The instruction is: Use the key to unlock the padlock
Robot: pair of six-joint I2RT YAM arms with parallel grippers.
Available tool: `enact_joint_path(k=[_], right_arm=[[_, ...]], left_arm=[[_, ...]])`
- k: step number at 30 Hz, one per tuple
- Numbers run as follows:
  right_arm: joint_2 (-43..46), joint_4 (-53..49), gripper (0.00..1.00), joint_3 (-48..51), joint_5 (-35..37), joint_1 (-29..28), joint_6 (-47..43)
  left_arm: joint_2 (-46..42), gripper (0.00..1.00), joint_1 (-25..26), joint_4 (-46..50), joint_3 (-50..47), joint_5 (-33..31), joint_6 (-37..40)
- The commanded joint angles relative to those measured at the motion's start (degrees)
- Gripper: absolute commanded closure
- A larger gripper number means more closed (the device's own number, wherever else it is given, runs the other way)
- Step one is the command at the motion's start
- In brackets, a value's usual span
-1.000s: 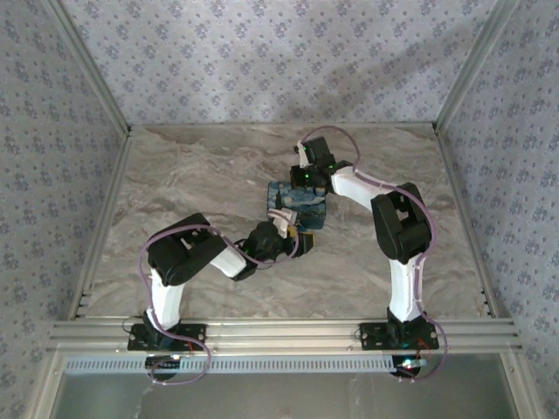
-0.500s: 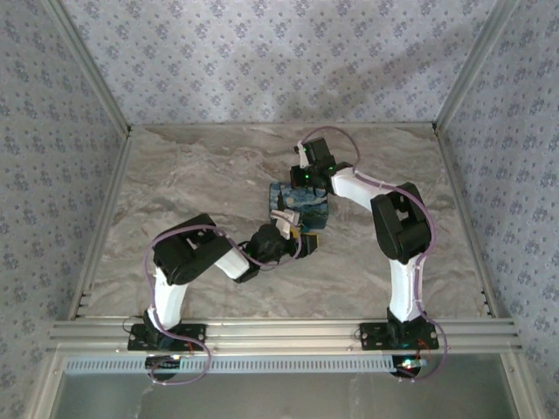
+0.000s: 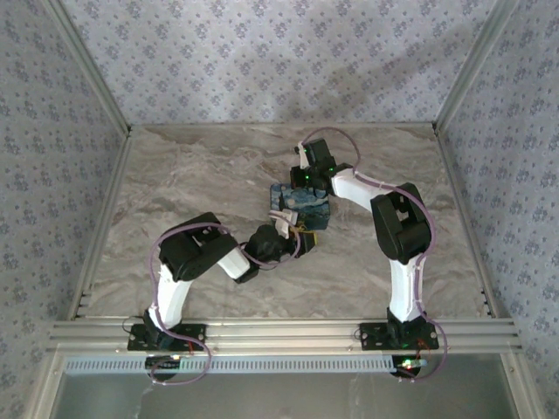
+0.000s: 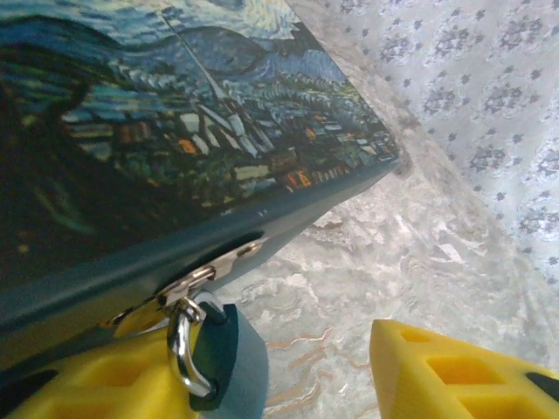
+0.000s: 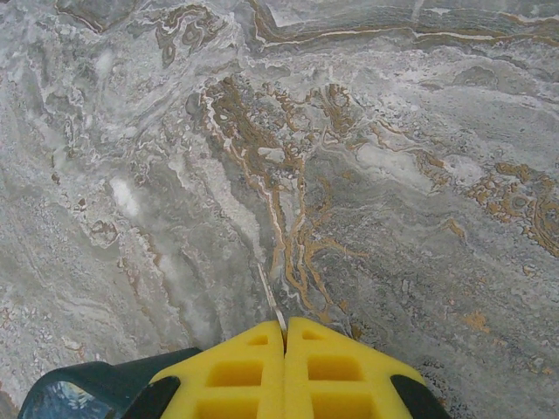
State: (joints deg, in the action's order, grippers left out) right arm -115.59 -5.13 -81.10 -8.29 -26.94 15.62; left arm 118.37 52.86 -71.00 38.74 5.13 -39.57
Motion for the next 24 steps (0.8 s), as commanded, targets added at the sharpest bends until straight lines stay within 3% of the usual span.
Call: enact_joint_path(k=[1,5,11,24], right_arm=[[0.6,-4.3,1.0,2.0,-0.2,-0.5,1.0],[0.7,-4.4,1.0,2.2,-0.3,-0.5,0.9],[1.2,-4.1,1.0,2.8,-0.3,-0.2,1.0],[1.9,-4.1,1.0,2.9,-0.8,0.3,0.8]], left_arm=[[0.7,0.39,-0.5,-2.8,1.6,0.5,-1.1],[0.8,0.4,-0.6,-2.3,1.6,-0.7,-1.5],[1.9,0.68,-1.8,-1.8,2.0,2.0,-3.1],[1.0,0.97,-4.0,1.2,1.5,6.0,-4.1]])
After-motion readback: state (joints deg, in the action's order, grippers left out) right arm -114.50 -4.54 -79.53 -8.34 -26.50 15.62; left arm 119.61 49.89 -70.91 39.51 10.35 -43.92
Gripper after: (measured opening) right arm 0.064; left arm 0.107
